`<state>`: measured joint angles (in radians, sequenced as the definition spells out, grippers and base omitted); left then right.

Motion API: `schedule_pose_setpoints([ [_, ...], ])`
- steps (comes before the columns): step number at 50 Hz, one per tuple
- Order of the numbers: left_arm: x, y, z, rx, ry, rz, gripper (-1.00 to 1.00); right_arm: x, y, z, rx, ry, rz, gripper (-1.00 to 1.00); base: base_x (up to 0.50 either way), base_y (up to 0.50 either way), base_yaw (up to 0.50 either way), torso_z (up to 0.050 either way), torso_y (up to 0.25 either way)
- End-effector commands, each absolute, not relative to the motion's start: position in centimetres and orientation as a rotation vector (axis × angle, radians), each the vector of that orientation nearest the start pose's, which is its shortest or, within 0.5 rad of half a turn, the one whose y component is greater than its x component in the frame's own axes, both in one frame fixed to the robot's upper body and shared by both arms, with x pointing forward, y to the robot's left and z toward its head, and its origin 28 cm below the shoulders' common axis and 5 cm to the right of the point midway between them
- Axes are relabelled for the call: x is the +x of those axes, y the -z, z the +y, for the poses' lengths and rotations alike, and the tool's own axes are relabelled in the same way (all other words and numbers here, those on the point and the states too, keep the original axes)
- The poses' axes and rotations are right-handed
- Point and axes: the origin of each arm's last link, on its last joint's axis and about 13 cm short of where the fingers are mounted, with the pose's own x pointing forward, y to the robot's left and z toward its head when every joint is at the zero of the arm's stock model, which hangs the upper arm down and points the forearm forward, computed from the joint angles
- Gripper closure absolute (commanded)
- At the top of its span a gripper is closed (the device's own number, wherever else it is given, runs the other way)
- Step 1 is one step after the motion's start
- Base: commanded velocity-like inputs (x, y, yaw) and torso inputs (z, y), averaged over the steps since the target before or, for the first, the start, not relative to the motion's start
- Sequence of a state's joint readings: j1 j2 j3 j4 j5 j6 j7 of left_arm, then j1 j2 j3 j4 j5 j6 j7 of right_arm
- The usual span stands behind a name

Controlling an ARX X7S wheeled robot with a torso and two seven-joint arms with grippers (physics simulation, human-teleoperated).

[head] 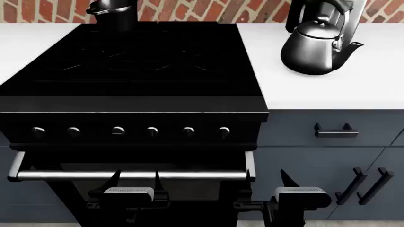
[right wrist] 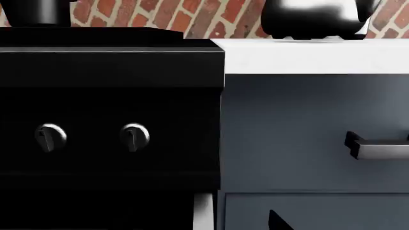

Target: Pick the kettle from the counter and place it on a stove burner. Then turn the burner on.

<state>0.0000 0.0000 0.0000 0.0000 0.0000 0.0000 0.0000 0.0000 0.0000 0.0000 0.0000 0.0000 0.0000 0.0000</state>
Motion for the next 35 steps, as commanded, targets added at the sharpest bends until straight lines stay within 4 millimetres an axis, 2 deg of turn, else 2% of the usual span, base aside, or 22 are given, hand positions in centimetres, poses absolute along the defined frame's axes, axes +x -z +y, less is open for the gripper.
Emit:
schedule_pose_setpoints([
  [1, 21.0, -1.5, 20.5, -0.01, 0.011, -0.007, -1.0, 20.9, -1.7, -9.5, -0.017, -0.012, -0.022, -1.0, 0.0, 0.0, 0.0, 0.0, 0.0],
  [11, 20.9, -1.5, 20.6, -0.048, 0.048, 0.01, -1.0, 20.1, -2.5, -9.5, 0.008, -0.059, -0.102, -1.0, 0.0, 0.0, 0.0, 0.0, 0.0],
  [13, 20.6, -1.9, 20.8, -0.044, 0.057, 0.005, -1.0, 19.7, -3.5, -9.6, 0.019, -0.059, -0.123, -1.0, 0.0, 0.0, 0.0, 0.025, 0.0],
  [18, 21.0, -6.3, 21.8, -0.043, 0.064, -0.069, -1.0, 18.8, -9.4, -9.8, 0.011, -0.072, -0.246, -1.0, 0.0, 0.0, 0.0, 0.05, 0.0],
  [24, 22.3, -11.6, 22.5, -0.041, 0.053, -0.207, -1.0, 19.6, -15.1, -10.2, -0.011, -0.087, -0.368, -1.0, 0.0, 0.0, 0.0, 0.05, 0.0],
  [26, 22.6, -13.0, 22.6, -0.04, 0.049, -0.243, -1.0, 19.7, -15.7, -10.2, -0.011, -0.087, -0.382, -1.0, 0.0, 0.0, 0.0, 0.05, 0.0],
  [27, 22.7, -13.5, 22.6, -0.039, 0.047, -0.256, -1.0, 20.0, -16.8, -10.2, -0.01, -0.093, -0.409, -1.0, 0.0, 0.0, 0.0, 0.05, 0.0],
  [29, 23.0, -14.6, 22.7, -0.039, 0.042, -0.286, -1.0, 20.2, -17.9, -10.2, -0.006, -0.1, -0.432, -1.0, 0.0, 0.0, 0.0, 0.05, 0.0],
  [35, 23.8, -17.2, 22.7, -0.04, 0.035, -0.348, -1.0, 20.4, -20.1, -10.1, -0.006, -0.112, -0.483, -1.0, 0.0, 0.0, 0.0, 0.05, 0.0],
])
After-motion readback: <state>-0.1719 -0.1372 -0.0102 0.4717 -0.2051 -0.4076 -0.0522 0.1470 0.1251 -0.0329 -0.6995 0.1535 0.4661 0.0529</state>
